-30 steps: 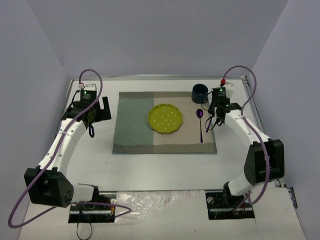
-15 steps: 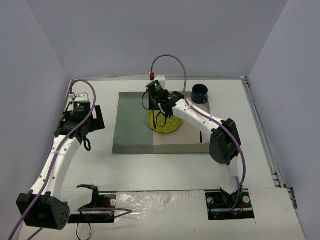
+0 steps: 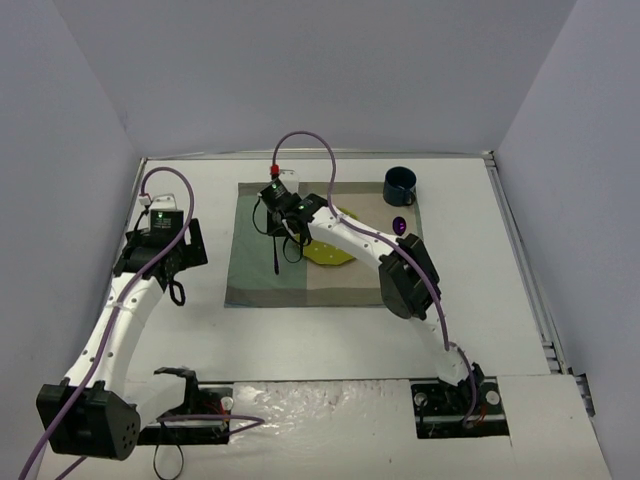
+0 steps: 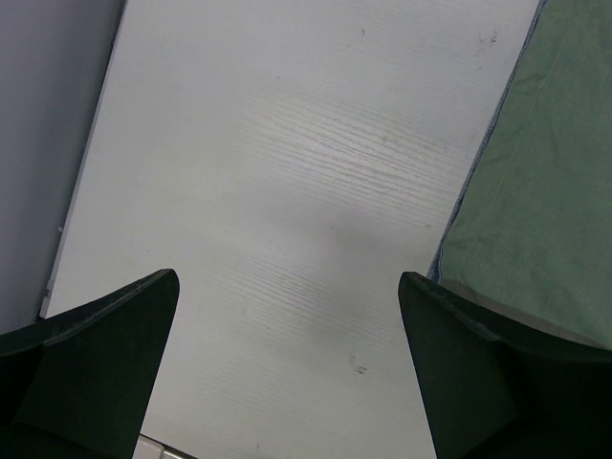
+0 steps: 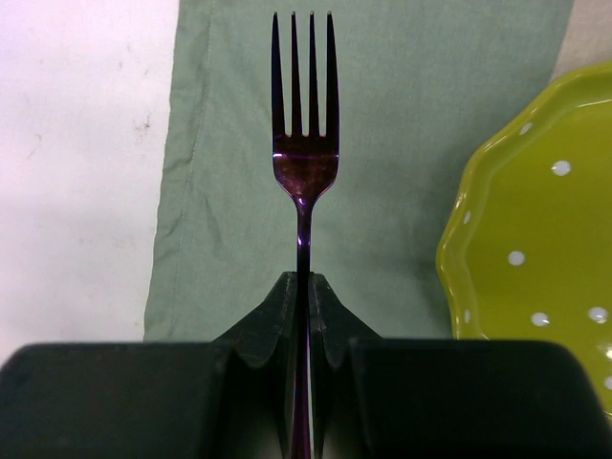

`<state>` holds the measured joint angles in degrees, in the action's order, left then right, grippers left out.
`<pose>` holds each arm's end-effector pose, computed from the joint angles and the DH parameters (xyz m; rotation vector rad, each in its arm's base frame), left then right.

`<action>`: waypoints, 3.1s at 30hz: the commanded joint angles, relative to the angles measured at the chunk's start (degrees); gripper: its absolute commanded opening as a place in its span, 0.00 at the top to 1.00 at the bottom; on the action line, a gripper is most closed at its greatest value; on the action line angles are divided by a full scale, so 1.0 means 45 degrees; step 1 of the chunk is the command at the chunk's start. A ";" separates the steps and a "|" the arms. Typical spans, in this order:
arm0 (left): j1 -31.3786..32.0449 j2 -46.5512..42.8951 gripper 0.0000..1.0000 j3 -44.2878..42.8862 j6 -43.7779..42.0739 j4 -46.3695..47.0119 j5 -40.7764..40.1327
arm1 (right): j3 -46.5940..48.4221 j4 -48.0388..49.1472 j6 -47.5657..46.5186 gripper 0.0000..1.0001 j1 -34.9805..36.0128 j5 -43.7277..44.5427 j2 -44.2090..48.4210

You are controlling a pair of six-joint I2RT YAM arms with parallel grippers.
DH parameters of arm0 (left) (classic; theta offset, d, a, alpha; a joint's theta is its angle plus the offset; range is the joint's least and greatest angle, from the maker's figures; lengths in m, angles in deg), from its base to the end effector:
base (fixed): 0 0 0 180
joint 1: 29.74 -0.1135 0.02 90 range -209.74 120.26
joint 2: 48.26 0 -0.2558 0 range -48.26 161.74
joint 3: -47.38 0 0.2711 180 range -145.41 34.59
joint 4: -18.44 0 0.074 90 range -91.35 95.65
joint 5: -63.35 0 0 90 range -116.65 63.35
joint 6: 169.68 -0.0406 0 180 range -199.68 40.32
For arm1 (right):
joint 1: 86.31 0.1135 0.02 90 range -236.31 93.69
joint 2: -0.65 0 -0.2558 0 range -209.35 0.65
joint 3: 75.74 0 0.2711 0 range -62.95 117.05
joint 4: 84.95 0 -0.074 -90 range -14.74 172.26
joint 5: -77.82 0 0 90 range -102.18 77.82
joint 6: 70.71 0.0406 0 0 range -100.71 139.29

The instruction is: Set the dinner table for one person

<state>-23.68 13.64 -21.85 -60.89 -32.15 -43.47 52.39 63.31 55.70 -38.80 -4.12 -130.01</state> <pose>0.2504 -0.0148 0.2964 -0.3983 2.2542 0.1174 0.3770 0.4031 0.2313 -0.1338 2.2408 0.6754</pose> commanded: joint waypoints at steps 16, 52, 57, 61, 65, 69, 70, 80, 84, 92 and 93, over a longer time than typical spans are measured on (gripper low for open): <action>-0.0174 -0.0260 0.03 -0.0230 0.0103 0.0422 -0.0237 | 0.0345 0.1077 0.1937 1.00 0.0215 -0.0014 -0.1736; -0.0310 -0.0221 0.03 -0.0211 0.0064 0.0451 -0.0001 | 0.0577 0.1775 0.2357 0.85 0.0419 -0.0305 -0.2349; -0.0322 -0.0221 0.03 -0.0210 0.0064 0.0451 0.0007 | 0.0501 0.1887 0.2377 0.77 0.0420 -0.0375 -0.2262; -0.0349 -0.0202 0.03 -0.0210 0.0044 0.0432 0.0008 | 0.0295 0.1888 0.2186 0.72 0.0420 -0.0043 -0.1863; -0.0349 -0.0230 0.03 -0.0201 0.0044 0.0441 0.0026 | -0.0246 0.1888 0.1571 0.63 0.0409 0.0591 -0.0776; -0.0369 -0.0228 0.03 -0.0191 0.0032 0.0515 0.0173 | -0.0919 0.1900 0.0821 0.51 0.0407 0.1375 0.0576; -0.0369 -0.0221 0.03 -0.0193 0.0023 0.0529 0.0203 | -0.1131 0.1907 0.0614 0.48 0.0402 0.1569 0.0958; -0.0408 -0.0696 0.03 -0.0013 -0.0114 0.1145 0.0972 | -0.5074 0.2226 -0.1798 0.28 -0.0424 0.4034 0.6243; -0.0406 -0.0973 0.03 0.0037 -0.0212 0.1401 0.1209 | -0.7134 0.2538 -0.2549 0.19 -0.1794 0.5021 0.9227; -0.0349 -0.1772 0.03 -0.0932 -0.0063 0.0843 0.1550 | -1.1106 0.2610 -0.4486 0.06 -0.3779 0.7386 1.5511; -0.0349 -0.1869 0.03 -0.1075 -0.0078 0.0752 0.1570 | -1.1443 0.2604 -0.4643 0.05 -0.3858 0.7753 1.6127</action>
<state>-24.98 8.23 -21.48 -61.16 -29.54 -37.20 5.26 73.07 40.61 -55.80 20.66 -70.05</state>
